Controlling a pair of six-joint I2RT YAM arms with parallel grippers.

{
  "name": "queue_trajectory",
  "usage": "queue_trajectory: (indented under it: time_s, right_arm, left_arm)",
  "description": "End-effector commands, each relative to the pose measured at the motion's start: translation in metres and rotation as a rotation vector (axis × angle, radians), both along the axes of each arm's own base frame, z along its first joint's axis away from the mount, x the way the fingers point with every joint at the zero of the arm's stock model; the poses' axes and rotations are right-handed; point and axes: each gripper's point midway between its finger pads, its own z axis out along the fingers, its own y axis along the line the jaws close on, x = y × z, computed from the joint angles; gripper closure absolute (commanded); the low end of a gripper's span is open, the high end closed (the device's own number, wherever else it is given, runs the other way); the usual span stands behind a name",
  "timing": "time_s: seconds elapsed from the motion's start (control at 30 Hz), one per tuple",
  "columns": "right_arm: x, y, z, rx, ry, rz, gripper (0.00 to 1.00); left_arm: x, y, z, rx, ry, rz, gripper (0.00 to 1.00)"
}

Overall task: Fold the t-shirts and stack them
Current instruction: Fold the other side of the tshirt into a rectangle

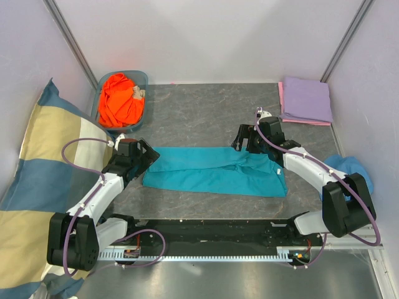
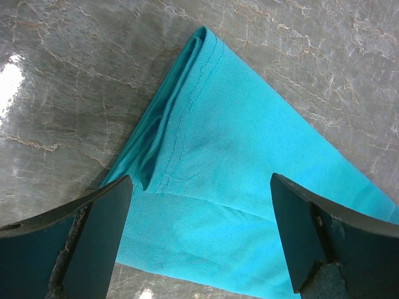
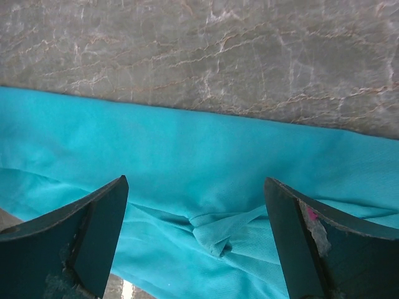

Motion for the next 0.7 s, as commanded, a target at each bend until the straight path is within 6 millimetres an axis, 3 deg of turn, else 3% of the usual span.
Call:
queue_trajectory:
  time_s: [0.0,0.13,0.2,0.33,0.67]
  right_arm:
    - [0.016,-0.006,0.021,-0.048,-0.077,-0.02,0.02]
    - [0.022,-0.005,0.005,-0.074,-0.062,-0.005,0.02]
    - [0.025,-0.004,-0.013,-0.098,-0.022,0.009,0.02]
    - [0.016,0.003,-0.037,-0.085,0.049,0.045,0.02]
    - [-0.025,-0.01,-0.033,-0.051,0.08,0.017,0.02]
  left_arm:
    - [0.009,-0.003,0.007,0.007,-0.04,-0.036,0.0]
    - [0.009,-0.004,0.007,0.005,-0.038,-0.04,0.0]
    - [0.009,-0.004,0.006,0.007,-0.038,-0.039,0.0]
    - [0.008,-0.004,0.007,0.007,-0.043,-0.04,0.0]
    - [0.008,-0.005,0.004,0.002,-0.033,-0.042,0.0]
